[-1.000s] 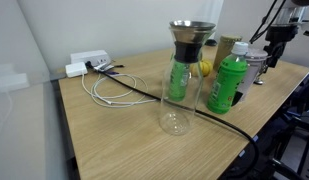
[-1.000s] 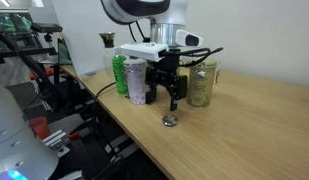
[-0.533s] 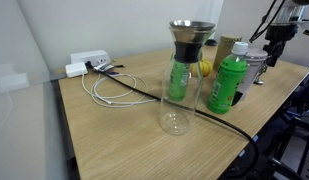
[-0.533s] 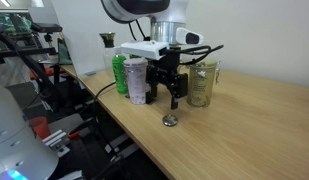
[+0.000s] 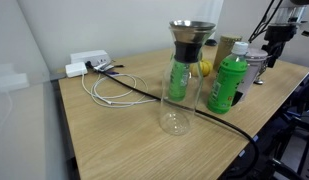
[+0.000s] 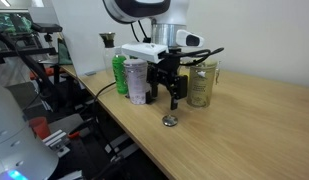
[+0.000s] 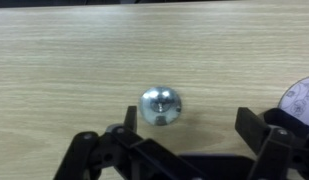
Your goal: Move the metal thing backward
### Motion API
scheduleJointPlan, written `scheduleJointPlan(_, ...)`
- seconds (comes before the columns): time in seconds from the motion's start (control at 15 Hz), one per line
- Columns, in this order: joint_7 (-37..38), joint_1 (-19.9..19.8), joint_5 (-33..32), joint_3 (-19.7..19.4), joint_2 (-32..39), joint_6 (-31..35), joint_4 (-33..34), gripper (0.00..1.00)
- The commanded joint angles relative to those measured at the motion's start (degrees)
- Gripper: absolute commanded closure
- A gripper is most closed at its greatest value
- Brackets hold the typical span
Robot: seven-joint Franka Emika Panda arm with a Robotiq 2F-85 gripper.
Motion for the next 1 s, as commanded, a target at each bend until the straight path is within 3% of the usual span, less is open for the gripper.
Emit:
scheduleJointPlan(0.0,-1.1,-1.4,1.5,0.6,1.4,2.6,-0.3,0.00)
scheduleJointPlan(0.93,0.8,-1.9,-0.9,2.2,8.6,4.8,1.3,0.00)
